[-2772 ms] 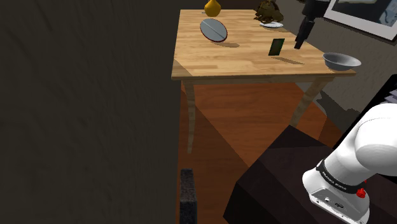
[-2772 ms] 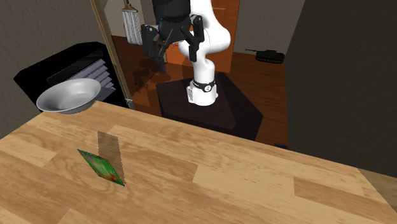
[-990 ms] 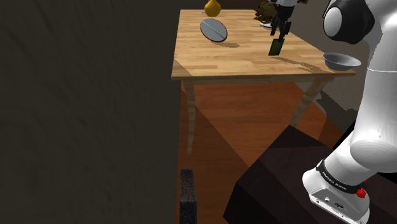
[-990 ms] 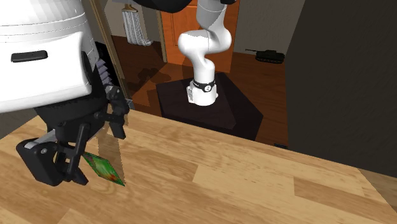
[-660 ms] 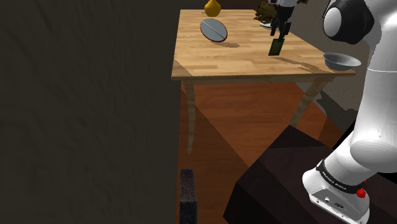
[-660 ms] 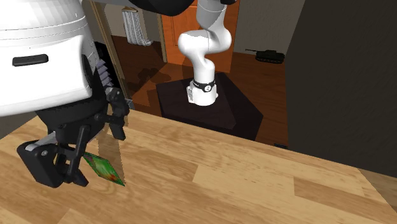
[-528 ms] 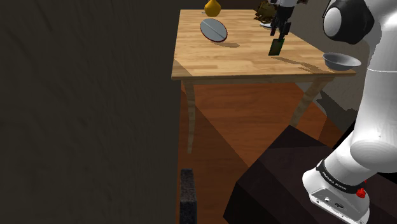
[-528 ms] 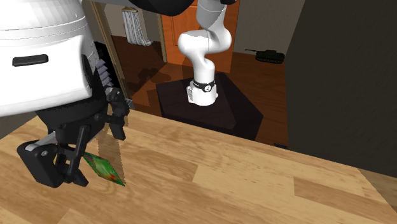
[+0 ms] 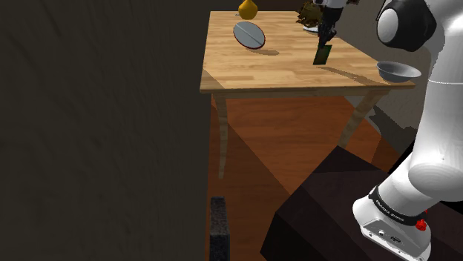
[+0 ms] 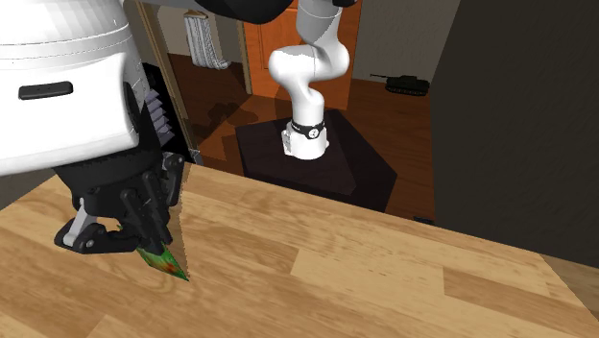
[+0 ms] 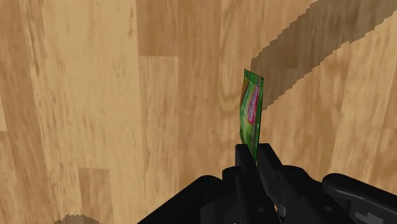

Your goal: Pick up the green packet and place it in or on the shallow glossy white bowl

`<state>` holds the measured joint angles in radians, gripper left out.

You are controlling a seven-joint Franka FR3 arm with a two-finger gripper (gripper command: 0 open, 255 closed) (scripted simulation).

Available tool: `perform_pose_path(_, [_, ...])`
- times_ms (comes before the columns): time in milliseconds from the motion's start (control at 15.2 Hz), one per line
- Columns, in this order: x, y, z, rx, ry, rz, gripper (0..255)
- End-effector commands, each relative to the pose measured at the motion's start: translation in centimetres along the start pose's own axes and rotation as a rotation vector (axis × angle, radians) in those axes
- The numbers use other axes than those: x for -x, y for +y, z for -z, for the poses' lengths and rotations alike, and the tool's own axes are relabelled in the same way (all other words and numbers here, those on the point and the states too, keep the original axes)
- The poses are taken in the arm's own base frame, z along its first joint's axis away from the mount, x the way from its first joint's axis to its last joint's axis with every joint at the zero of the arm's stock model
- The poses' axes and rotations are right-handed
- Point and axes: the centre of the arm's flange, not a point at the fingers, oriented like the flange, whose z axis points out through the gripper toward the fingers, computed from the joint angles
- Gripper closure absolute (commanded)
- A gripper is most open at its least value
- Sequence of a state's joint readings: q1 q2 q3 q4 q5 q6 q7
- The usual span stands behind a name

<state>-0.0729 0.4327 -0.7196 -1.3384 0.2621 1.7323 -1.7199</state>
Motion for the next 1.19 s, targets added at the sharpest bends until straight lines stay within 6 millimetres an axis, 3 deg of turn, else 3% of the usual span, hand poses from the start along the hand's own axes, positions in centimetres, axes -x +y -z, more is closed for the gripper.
perform_pose_path(0, [0.0, 0.0, 0.0, 0.0, 0.0, 0.0, 255])
perform_pose_path(1122, [0.3, 0.5, 8.4, 0.0, 0.0, 0.0, 255])
